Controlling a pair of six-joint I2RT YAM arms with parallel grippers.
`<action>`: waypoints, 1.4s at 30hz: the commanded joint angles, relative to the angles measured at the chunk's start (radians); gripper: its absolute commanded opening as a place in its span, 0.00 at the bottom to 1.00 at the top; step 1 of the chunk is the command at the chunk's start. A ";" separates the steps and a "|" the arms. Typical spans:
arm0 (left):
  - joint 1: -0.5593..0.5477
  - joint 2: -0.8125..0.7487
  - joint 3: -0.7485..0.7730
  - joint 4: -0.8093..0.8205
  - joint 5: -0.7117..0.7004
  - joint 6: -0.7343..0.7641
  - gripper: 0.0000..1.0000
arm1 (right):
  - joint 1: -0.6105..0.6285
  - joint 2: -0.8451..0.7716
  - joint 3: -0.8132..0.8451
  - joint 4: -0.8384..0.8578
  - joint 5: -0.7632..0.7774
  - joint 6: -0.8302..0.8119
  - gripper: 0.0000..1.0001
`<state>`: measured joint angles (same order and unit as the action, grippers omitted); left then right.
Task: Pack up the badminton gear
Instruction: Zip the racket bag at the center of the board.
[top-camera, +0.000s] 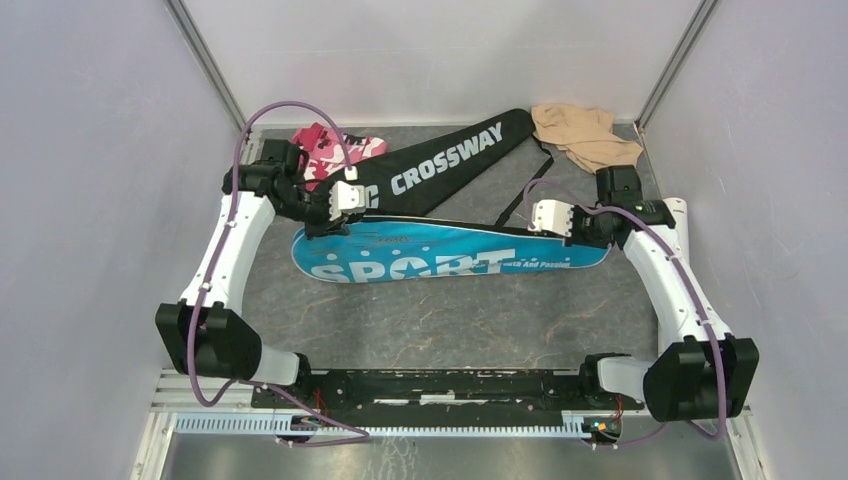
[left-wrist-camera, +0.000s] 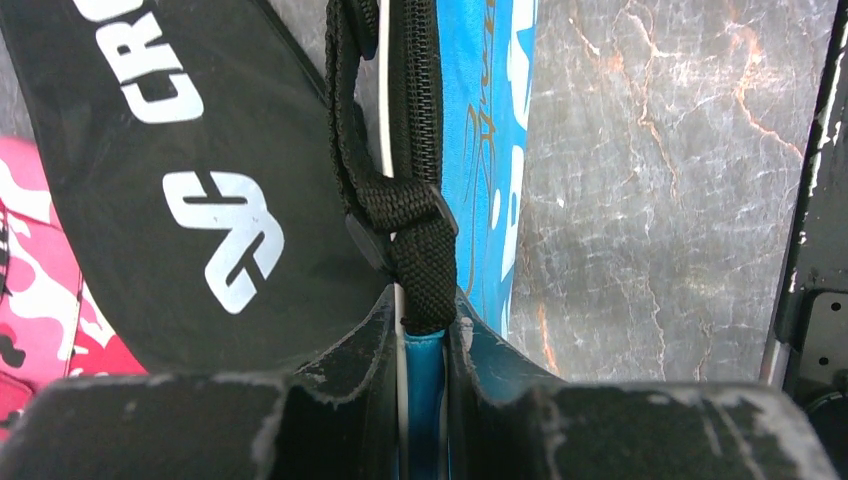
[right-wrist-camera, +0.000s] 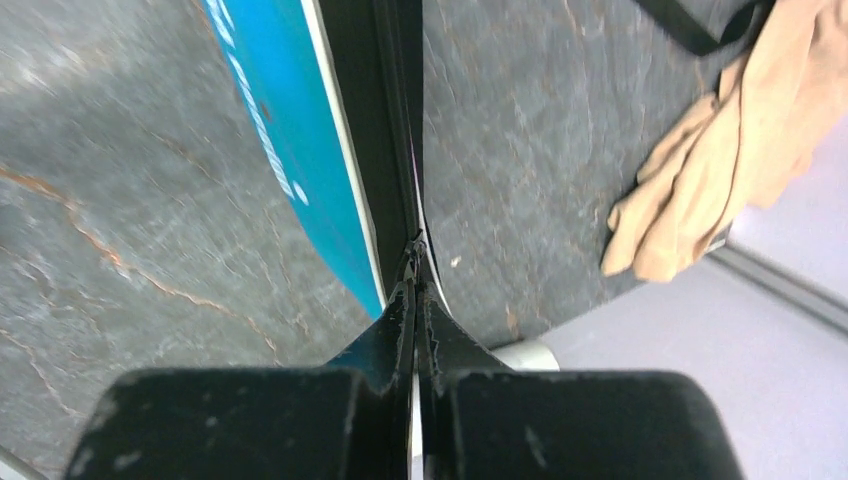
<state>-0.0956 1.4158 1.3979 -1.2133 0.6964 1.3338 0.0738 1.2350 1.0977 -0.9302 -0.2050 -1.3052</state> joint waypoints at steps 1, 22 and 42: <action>0.052 0.011 0.034 -0.064 -0.110 0.082 0.02 | -0.091 -0.031 -0.023 0.084 0.100 -0.084 0.00; 0.084 0.064 0.087 -0.026 -0.059 -0.090 0.02 | -0.410 0.164 -0.129 0.216 -0.032 -0.164 0.01; 0.019 0.194 0.016 0.310 -0.157 -0.832 0.06 | -0.326 0.217 0.211 0.012 -0.473 0.205 0.84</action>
<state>-0.0803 1.5913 1.4288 -1.0119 0.6537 0.6590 -0.2955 1.5112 1.3033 -0.9039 -0.5831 -1.1896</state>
